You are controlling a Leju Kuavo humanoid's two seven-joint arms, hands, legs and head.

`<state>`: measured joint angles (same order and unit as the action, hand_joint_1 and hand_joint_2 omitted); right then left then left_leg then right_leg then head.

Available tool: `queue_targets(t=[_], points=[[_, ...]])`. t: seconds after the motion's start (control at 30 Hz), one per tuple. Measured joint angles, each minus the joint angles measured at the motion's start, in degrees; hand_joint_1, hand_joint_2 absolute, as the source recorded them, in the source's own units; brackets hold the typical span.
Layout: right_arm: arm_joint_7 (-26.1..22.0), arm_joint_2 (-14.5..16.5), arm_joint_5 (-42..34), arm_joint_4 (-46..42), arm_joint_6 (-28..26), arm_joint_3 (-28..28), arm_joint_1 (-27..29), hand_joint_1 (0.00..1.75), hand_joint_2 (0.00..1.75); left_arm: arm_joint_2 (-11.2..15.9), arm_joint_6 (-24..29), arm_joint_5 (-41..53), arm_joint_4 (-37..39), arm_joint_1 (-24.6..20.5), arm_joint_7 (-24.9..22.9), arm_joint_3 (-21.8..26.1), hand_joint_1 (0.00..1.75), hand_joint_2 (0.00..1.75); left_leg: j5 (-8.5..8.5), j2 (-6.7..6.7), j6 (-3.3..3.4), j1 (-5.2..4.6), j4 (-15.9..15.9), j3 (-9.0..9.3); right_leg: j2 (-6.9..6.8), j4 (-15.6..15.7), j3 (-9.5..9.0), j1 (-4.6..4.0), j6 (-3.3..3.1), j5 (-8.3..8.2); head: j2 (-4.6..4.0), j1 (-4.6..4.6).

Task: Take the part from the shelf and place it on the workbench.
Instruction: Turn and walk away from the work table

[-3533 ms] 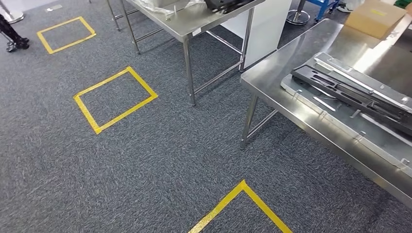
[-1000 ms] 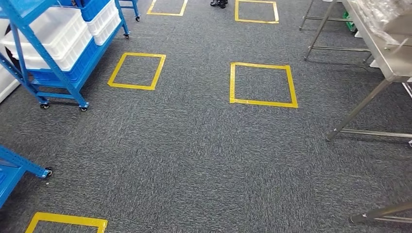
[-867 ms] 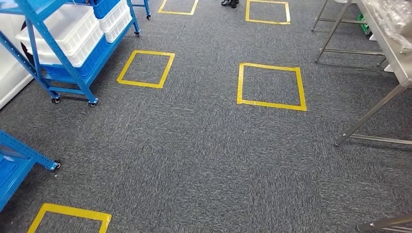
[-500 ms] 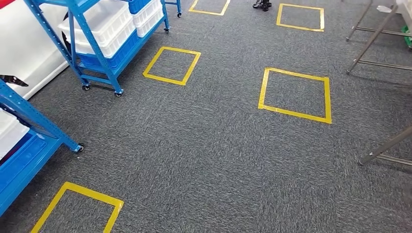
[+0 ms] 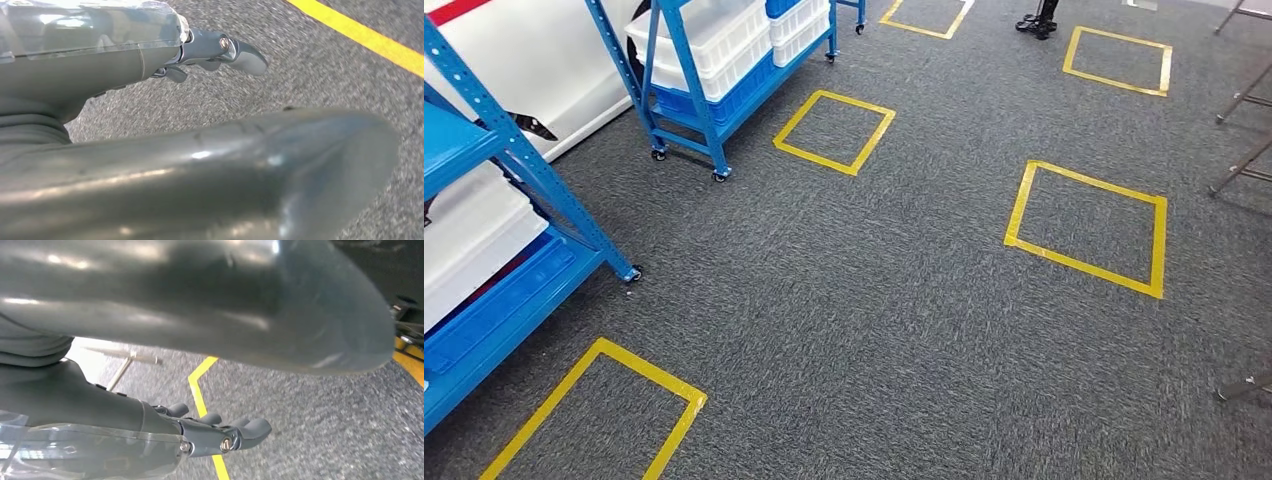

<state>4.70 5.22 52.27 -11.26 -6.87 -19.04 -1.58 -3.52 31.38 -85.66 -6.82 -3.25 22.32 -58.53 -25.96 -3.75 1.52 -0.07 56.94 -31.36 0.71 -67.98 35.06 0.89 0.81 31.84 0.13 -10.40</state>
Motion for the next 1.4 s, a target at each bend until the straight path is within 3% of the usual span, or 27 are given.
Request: queue_targets(t=[0.07, 0.1, 0.13, 0.2, 0.27, 0.33, 0.4, 0.43, 0.47, 0.53, 0.6, 0.63, 0.7, 0.77, 0.83, 0.9, 0.93, 0.97, 1.03, 1.1, 1.13, 1.2, 1.23, 1.3, 1.33, 1.4], points=[[0.0, -0.1, 0.0, 0.0, 0.0, 0.0, 0.1, 0.0, 0.0, -0.1, 0.0, 0.0, 0.0, -0.1, 0.0, 0.0, 0.0, 0.0, -0.13, -1.33, -0.41, -0.07, 0.3, -0.11, 2.19, 7.3, -2.98, -0.03, -0.35, -3.32, -0.01, 0.0], [0.0, -0.1, 0.1, 0.0, 0.0, 0.0, 0.1, 0.0, 0.0, -0.1, 0.0, 0.0, 0.0, -0.1, 0.0, 0.0, 0.0, 0.0, -0.15, -1.81, -0.69, -0.03, 0.4, -0.27, 2.89, 9.1, -3.64, -0.1, -0.48, -3.85, -0.01, -0.01], [-0.1, -0.1, 0.1, 0.0, -0.1, 0.0, 0.0, 0.0, 0.0, -0.1, 0.0, 0.0, 0.0, -0.1, 0.0, 0.0, 0.0, 0.0, -0.1, -2.28, -1.04, 0.05, 0.4, -0.46, 3.06, 9.6, -3.78, -0.23, -0.6, -3.78, -0.01, -0.01], [-0.1, -0.1, 0.2, 0.0, -0.1, 0.0, -0.2, 0.0, 0.0, -0.1, 0.0, 0.0, 0.0, 0.0, 0.0, 0.0, 0.0, 0.0, 0.0, -3.04, -1.69, 0.27, 0.4, -0.74, 1.94, 10.0, -3.92, -0.27, -1.11, -4.09, 0.0, -0.01], [-0.1, 0.0, 0.2, 0.0, -0.1, 0.0, -0.3, 0.0, 0.0, -0.1, 0.1, 0.0, 0.1, 0.0, -0.1, 0.0, 0.0, 0.0, -1.46, -1.56, -2.19, 0.16, 2.5, -1.85, 0.56, 10.7, -4.22, -0.03, -1.78, -4.42, 0.01, -0.02], [-0.1, 0.0, 0.2, 0.0, -0.1, 0.0, 0.0, 0.0, 0.0, -0.1, 0.1, 0.0, 0.1, -0.1, -0.1, 0.0, 0.0, 0.0, -4.93, 1.25, -2.61, 0.25, 9.0, -4.91, -1.03, 11.0, -4.35, -0.05, -2.23, -4.47, 0.01, -0.02], [-0.1, 0.0, 0.2, 0.1, 0.0, 0.0, 0.2, 0.0, 0.0, -0.1, 0.0, 0.0, 0.1, -0.1, -0.1, 0.0, 0.0, 0.0, -7.26, 2.57, -3.06, 0.62, 15.4, -7.99, -2.58, 11.0, -4.36, -0.19, -2.34, -4.33, 0.01, -0.02], [-0.1, 0.0, 0.2, 0.1, 0.1, 0.0, 0.2, 0.0, 0.0, -0.1, 0.0, 0.0, 0.1, 0.0, -0.1, 0.0, 0.0, 0.0, -7.01, 2.92, -3.26, 0.81, 16.1, -8.36, -3.3, 11.0, -4.39, -0.19, -2.28, -4.25, 0.01, -0.02], [-0.1, 0.0, 0.2, 0.1, 0.2, 0.0, 0.2, 0.0, 0.0, -0.1, -0.1, 0.0, 0.1, 0.0, -0.1, 0.0, 0.0, 0.0, -5.73, 3.28, -3.43, 1.01, 14.6, -7.58, -3.98, 10.9, -4.48, -0.15, -2.14, -4.15, 0.01, -0.02], [-0.1, 0.0, 0.1, 0.1, 0.4, 0.0, 0.2, 0.0, 0.0, -0.1, -0.3, 0.0, 0.1, 0.0, 0.0, 0.0, 0.0, 0.0, -2.19, 5.39, -3.74, 1.24, 7.2, -3.69, -5.24, 10.8, -4.81, -0.13, -1.61, -3.77, 0.0, -0.02], [0.0, 0.0, -0.1, 0.1, 0.4, 0.0, 0.2, 0.0, 0.0, -0.1, -0.6, 0.0, 0.1, -0.1, 0.0, 0.0, 0.0, 0.0, -0.48, 7.17, -3.25, 1.06, 1.6, -0.84, -6.28, 10.5, -5.11, -0.38, -0.87, -3.28, 0.0, 0.01], [0.0, 0.0, -0.2, 0.1, 0.4, 0.0, 0.1, 0.0, 0.0, -0.1, -0.7, 0.0, 0.1, -0.1, 0.0, 0.0, 0.0, 0.0, -0.55, 7.37, -2.82, 0.85, 0.9, -0.55, -6.72, 10.4, -5.22, -0.5, -0.54, -3.15, 0.0, 0.02], [0.0, 0.0, -0.3, 0.1, 0.3, -0.1, -0.2, 0.0, 0.0, 0.0, -1.0, 0.0, 0.2, 0.1, 0.1, 0.0, 0.0, 0.0, -0.41, 6.2, -1.81, 0.64, 0.8, -0.7, -7.32, 10.4, -5.46, -0.35, 0.14, -2.98, 0.0, 0.02], [0.1, 0.0, -0.4, 0.1, 0.2, -0.1, -0.3, 0.0, 0.0, 0.0, -1.2, 0.0, 0.2, 0.2, 0.1, 0.0, 0.0, 0.0, -0.15, 5.13, -1.02, 0.64, 0.5, -0.7, -5.28, 8.6, -4.84, 0.03, 0.73, -1.47, 0.0, 0.02], [0.1, 0.0, -0.5, 0.1, 0.2, -0.1, -0.2, 0.0, 0.0, 0.0, -1.4, 0.0, 0.2, 0.1, 0.2, 0.0, 0.0, 0.0, 0.04, 4.0, -0.45, 0.58, 0.4, -0.73, -2.15, 2.3, -1.78, 0.17, 0.85, 2.14, 0.01, 0.02], [0.1, 0.0, -0.6, 0.1, 0.2, -0.1, 0.0, 0.0, 0.0, 0.1, -1.4, 0.0, 0.2, 0.0, 0.3, 0.0, 0.0, 0.0, 0.08, 2.61, -0.12, 0.24, 0.4, -0.78, -1.12, -5.3, 2.31, 0.05, 0.61, 4.74, 0.01, 0.02], [0.1, 0.0, -0.6, 0.1, 0.2, -0.1, 0.1, 0.0, 0.0, 0.1, -1.5, 0.0, 0.2, 0.0, 0.3, 0.0, 0.0, 0.0, 0.07, 1.8, -0.04, 0.03, 0.4, -0.71, -0.98, -6.8, 3.38, -0.1, 0.33, 4.38, 0.01, 0.02], [0.1, 0.0, -0.7, 0.1, 0.3, -0.1, 0.1, 0.0, 0.0, 0.1, -1.6, 0.0, 0.2, 0.1, 0.3, 0.0, 0.0, 0.0, 0.05, 0.99, 0.01, -0.14, 0.4, -0.6, -0.81, -6.3, 3.51, -0.32, -0.07, 3.01, 0.01, 0.02], [0.2, 0.0, -0.9, 0.1, 0.3, -0.2, 0.2, 0.0, 0.0, 0.0, -1.9, 0.0, 0.2, 0.1, 0.5, 0.0, 0.0, 0.0, 0.03, -0.63, 0.04, -0.26, 0.4, -0.39, 0.94, 1.3, 0.83, -1.05, -1.37, -1.91, 0.01, 0.02], [0.3, -0.2, -1.0, 0.1, 0.3, -0.2, 0.3, 0.0, 0.0, 0.0, -2.3, 0.0, 0.2, 0.1, 0.6, 0.0, 0.0, 0.0, 0.01, -1.92, -0.11, -0.28, 0.5, -0.45, 3.17, 8.2, -1.85, -1.65, -2.56, -4.99, 0.01, 0.02], [0.3, -0.2, -1.0, 0.1, 0.3, -0.2, 0.3, 0.0, 0.0, 0.0, -2.4, 0.0, 0.2, 0.1, 0.6, 0.0, 0.0, 0.0, 0.01, -2.45, -0.29, -0.2, 0.5, -0.57, 3.69, 9.6, -2.37, -1.81, -2.89, -5.3, 0.01, 0.02], [0.3, -0.2, -1.0, 0.1, 0.3, -0.2, 0.0, 0.0, 0.0, 0.0, -2.4, 0.0, 0.3, 0.2, 0.6, -0.1, 0.0, 0.0, 0.12, -3.52, -0.82, -0.24, 0.2, -0.72, 2.64, 10.2, -2.71, -1.75, -3.11, -5.42, 0.01, 0.02], [0.3, -0.1, -1.0, 0.1, 0.3, -0.2, -0.2, 0.0, 0.0, 0.1, -2.4, 0.0, 0.3, 0.2, 0.7, -0.1, 0.0, 0.0, -0.09, -3.35, -1.09, -0.39, 0.4, -0.78, 1.97, 10.9, -3.08, -1.56, -3.14, -5.63, 0.01, 0.02], [0.3, 0.0, -1.1, 0.1, 0.3, -0.2, -0.1, 0.0, 0.0, 0.3, -2.5, 0.0, 0.4, 0.2, 0.8, -0.1, 0.0, 0.0, -2.09, -1.11, -1.59, -0.75, 3.2, -2.0, 0.41, 12.3, -3.9, -1.08, -3.26, -6.08, 0.01, 0.01], [0.3, 0.1, -1.2, 0.1, 0.4, -0.2, 0.0, 0.0, 0.0, 0.3, -2.6, 0.1, 0.4, 0.1, 1.0, -0.1, 0.0, 0.0, -3.88, 0.61, -1.81, -0.66, 6.3, -3.37, -0.41, 12.6, -4.18, -1.04, -3.3, -6.14, 0.0, 0.01], [0.5, 0.1, -1.3, 0.1, 0.6, -0.3, 0.2, 0.0, 0.0, 0.4, -2.7, 0.1, 0.4, 0.0, 1.4, -0.2, 0.0, 0.0, -7.16, 2.54, -2.51, -0.13, 13.6, -6.98, -2.06, 12.7, -4.32, -0.97, -3.3, -5.93, 0.01, 0.0]])
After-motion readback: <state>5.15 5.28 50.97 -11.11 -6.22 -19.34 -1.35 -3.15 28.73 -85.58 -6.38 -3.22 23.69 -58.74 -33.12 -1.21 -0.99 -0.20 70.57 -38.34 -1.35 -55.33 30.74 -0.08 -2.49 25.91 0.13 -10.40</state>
